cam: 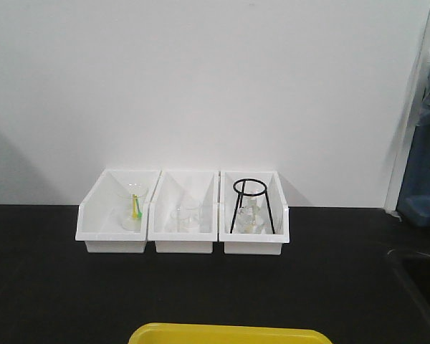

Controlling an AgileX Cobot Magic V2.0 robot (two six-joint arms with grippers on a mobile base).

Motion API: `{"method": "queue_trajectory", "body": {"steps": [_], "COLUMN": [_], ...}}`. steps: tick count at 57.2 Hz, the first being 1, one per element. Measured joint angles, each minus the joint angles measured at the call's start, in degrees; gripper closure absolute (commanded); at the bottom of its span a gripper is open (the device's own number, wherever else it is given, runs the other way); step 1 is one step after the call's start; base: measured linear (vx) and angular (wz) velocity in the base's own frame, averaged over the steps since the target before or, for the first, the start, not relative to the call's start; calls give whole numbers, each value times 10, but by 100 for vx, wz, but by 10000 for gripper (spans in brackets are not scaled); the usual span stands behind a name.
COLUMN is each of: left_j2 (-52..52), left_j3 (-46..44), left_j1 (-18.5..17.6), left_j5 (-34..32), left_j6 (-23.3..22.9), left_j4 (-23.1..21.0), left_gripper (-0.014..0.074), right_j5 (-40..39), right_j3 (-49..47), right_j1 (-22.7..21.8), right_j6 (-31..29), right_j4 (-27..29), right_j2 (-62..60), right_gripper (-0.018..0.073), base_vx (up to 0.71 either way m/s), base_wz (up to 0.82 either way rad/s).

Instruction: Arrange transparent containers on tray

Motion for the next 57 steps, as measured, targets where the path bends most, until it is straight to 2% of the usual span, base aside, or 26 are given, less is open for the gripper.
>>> {"method": "queue_trajectory", "body": {"steps": [4,9,25,57], "left_j2": [-1,-1,-1,-1], "left_j3": [0,0,0,0], "left_j1": [0,0,0,0], "left_j5": [0,2,4,4], "left_j6": [0,0,0,0], "left_j4": [0,0,0,0], "left_gripper": [604,604,604,604], "right_j5": [-25,-15,-11,-11], "right_j3": [36,50,51,51], "right_j1": [4,15,22,22], "right_j6": [1,7,35,39], "right_j4": [0,0,18,19], "right_j2": [-8,-8,-10,-10], "right_gripper": [571,571,571,571], "base_vx": [0,0,0,0], "base_wz": [0,0,0,0]}}
